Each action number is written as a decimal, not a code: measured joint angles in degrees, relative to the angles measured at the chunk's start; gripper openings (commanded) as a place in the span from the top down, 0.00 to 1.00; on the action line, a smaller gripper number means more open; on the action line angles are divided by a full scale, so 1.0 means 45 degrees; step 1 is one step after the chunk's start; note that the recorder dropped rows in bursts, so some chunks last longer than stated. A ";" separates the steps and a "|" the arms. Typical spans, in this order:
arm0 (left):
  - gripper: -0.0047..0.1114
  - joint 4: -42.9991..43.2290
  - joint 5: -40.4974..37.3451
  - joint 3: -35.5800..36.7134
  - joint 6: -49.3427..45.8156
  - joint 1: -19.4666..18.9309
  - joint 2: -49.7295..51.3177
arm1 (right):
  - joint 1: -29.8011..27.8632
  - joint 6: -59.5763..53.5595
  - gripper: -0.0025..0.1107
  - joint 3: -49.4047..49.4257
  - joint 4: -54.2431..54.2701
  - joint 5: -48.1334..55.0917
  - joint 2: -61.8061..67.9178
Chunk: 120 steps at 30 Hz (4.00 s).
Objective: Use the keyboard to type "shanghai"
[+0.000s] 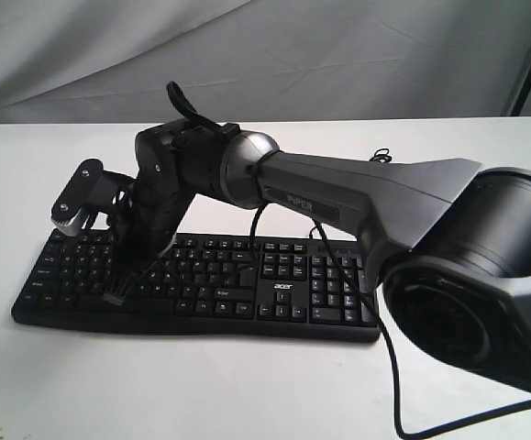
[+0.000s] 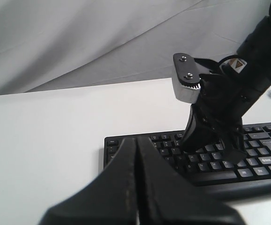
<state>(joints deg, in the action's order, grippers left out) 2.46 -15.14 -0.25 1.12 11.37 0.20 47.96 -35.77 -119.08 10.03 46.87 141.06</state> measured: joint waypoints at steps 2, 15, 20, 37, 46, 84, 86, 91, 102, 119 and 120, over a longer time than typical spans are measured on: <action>0.96 0.0000 0.0000 0.0000 0.0000 0.0000 0.0000 | 0.0000 0.0000 0.98 0.0000 0.0000 0.0086 0.0000; 0.96 0.0000 0.0000 0.0000 0.0000 0.0000 0.0000 | 0.0000 0.0049 0.98 0.0000 0.0000 0.0112 0.0000; 0.96 0.0000 0.0000 0.0000 0.0000 0.0000 0.0000 | -0.0024 0.0049 0.98 0.0000 0.0000 0.0112 0.0152; 0.96 0.0000 0.0000 0.0000 0.0000 0.0000 0.0000 | -0.0024 0.0049 0.98 0.0000 0.0080 0.0002 0.0287; 0.96 0.0000 0.0000 0.0000 0.0000 0.0000 0.0000 | -0.0024 0.0049 0.98 0.0000 0.0080 -0.0452 0.0287; 0.96 0.0000 0.0000 0.0000 0.0000 0.0000 0.0000 | 0.0609 0.0239 0.98 -0.8282 0.1792 0.1427 0.4603; 0.96 0.0000 0.0000 0.0000 0.0000 0.0000 0.0000 | 0.0609 0.0239 0.98 -0.8282 0.1792 0.1427 0.4679; 0.96 0.0000 0.0000 0.0000 0.0000 0.0000 0.0000 | 0.0609 0.0239 0.98 -0.8282 0.1792 0.1427 0.4763; 0.96 0.0000 0.0000 0.0000 0.0000 0.0000 0.0000 | 0.0609 0.0239 0.98 -0.8282 0.1792 0.1478 0.4763; 0.96 0.0000 0.0000 0.0000 0.0000 0.0000 0.0000 | 0.0629 0.0320 0.98 -0.8282 0.0977 0.1683 0.4519; 0.96 0.0000 0.0000 0.0000 0.0000 0.0000 0.0000 | 0.0629 0.0320 0.98 -0.8282 0.0623 0.1786 0.4300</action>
<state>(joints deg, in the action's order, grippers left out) 2.46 -15.14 -0.25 1.12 11.37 0.20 50.78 -34.33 -156.35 12.84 54.91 160.42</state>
